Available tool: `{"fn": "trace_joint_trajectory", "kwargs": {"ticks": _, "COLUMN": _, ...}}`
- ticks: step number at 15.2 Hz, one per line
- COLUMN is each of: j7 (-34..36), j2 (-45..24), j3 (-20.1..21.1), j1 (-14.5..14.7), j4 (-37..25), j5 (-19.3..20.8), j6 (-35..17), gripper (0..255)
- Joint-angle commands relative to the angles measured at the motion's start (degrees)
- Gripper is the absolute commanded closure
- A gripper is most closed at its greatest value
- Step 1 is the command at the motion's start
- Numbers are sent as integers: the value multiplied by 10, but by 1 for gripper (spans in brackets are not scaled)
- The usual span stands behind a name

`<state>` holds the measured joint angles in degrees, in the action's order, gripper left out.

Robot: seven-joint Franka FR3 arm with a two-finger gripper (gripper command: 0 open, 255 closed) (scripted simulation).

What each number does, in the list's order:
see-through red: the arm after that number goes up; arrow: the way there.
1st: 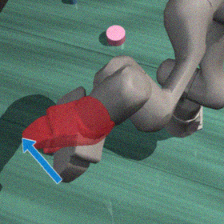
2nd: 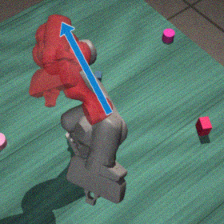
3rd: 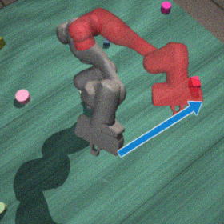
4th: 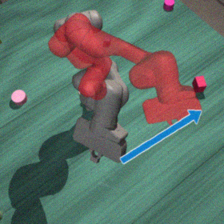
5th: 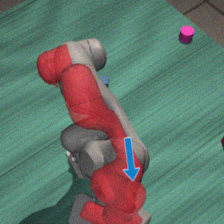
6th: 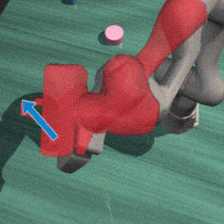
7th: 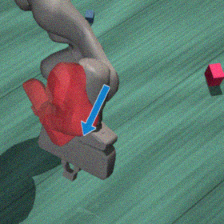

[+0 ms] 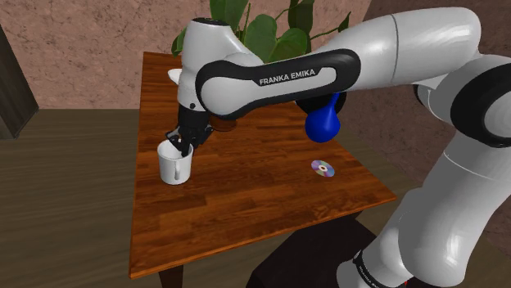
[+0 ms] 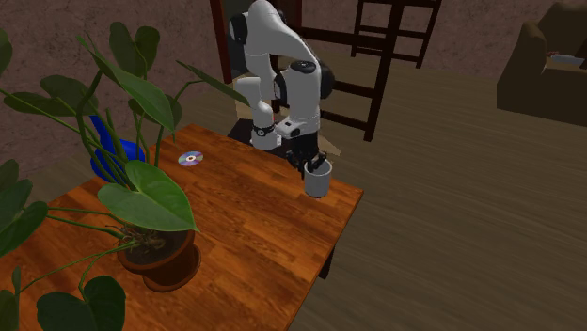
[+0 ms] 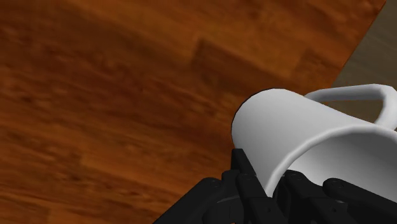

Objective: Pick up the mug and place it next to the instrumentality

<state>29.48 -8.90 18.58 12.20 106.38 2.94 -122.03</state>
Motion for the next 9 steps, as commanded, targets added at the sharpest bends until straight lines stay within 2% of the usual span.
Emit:
{"fn": "trace_joint_trajectory", "kwargs": {"ticks": 1, "j7": -3, "j2": 4, "j3": 0, "j1": -1, "j4": -11, "j5": -2, "j6": 15, "gripper": 255}}
{"fn": "trace_joint_trajectory", "kwargs": {"ticks": 9, "j7": -6, "j2": 15, "j3": 1, "j1": -2, "j4": -59, "j5": -7, "j6": 74, "gripper": 255}}
